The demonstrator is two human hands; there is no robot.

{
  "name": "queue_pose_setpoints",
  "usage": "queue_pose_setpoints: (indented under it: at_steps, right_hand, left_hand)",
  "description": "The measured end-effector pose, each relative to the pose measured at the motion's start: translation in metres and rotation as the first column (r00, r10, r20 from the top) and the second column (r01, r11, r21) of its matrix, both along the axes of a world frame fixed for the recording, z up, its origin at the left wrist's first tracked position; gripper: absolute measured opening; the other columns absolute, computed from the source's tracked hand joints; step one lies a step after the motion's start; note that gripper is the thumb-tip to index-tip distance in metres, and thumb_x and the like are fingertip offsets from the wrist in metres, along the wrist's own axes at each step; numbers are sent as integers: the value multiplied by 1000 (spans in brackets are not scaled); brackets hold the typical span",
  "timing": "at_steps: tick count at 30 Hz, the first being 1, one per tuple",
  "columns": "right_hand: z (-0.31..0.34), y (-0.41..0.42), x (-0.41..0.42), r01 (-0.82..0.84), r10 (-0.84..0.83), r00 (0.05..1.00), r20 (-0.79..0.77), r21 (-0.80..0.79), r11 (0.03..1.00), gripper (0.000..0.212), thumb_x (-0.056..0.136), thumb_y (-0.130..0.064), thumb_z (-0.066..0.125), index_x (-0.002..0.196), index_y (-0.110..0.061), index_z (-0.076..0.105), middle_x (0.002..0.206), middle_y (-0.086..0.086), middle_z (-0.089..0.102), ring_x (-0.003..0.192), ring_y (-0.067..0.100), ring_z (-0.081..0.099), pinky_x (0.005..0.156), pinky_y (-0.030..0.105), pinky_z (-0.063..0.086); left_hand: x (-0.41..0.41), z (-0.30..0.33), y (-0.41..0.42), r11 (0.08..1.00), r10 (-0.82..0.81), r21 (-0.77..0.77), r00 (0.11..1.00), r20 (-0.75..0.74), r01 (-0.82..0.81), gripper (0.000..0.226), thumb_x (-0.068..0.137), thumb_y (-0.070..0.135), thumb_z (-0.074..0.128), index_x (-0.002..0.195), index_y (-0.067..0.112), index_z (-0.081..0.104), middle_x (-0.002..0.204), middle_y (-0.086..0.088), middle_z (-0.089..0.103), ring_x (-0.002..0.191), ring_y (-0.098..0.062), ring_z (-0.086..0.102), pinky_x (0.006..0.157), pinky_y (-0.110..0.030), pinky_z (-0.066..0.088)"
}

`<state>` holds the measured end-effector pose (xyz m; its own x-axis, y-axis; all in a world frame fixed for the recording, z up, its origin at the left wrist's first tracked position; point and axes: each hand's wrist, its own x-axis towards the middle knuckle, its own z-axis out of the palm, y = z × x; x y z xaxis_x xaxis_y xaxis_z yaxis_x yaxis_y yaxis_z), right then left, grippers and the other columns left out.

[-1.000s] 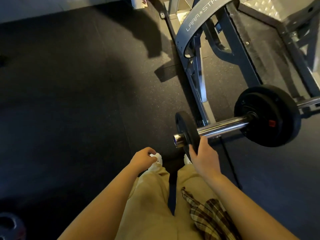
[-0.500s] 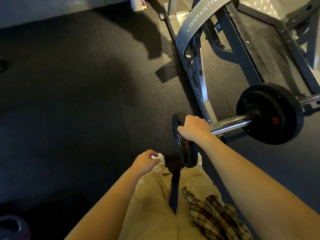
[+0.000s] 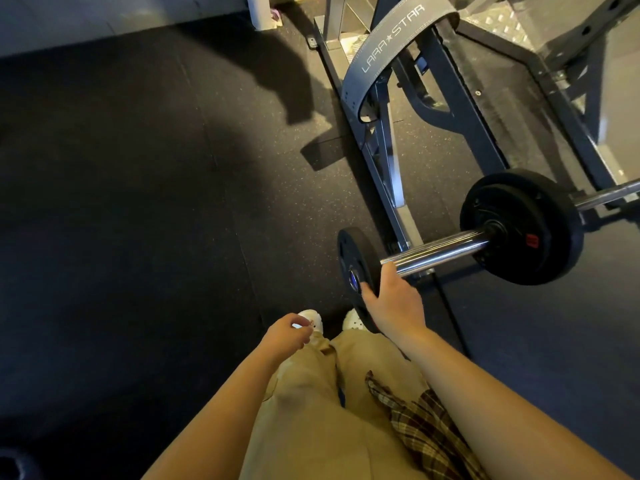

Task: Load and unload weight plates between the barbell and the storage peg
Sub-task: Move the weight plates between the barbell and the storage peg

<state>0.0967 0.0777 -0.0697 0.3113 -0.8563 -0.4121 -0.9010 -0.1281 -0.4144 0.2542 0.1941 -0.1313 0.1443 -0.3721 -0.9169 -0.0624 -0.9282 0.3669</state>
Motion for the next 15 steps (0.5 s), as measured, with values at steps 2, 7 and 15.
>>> queue_pose_setpoints:
  at_steps: [2, 7, 15]
  right_hand:
    - [-3, 13, -8, 25, -25, 1000, 11, 31, 999, 19, 96, -32, 55, 101, -23, 39, 91, -4, 62, 71, 7, 59, 58, 18, 47]
    - [-2, 13, -14, 16, -18, 999, 27, 82, 997, 19, 97, -28, 56, 97, -24, 37, 89, -7, 58, 77, 9, 63, 54, 12, 40]
    - [23, -12, 41, -171, 171, 985, 20, 195, 966, 18, 90, -31, 63, 93, -19, 50, 82, -4, 57, 79, 14, 59, 72, 30, 52]
  left_hand:
    - [-4, 1, -3, 1000, 19, 9, 1000, -6, -19, 16, 92, 22, 59, 106, 30, 57, 112, -6, 60, 97, -19, 62, 93, -39, 53]
    - [-10, 0, -13, 1000, 23, 19, 1000, -2, -23, 22, 94, 24, 57, 116, 26, 58, 113, -6, 62, 101, -20, 61, 96, -42, 51]
    - [-5, 9, -16, 811, 584, 8, 810, 49, -585, 47, 102, 41, 40, 142, 16, 38, 123, -8, 55, 114, -23, 52, 97, -43, 43]
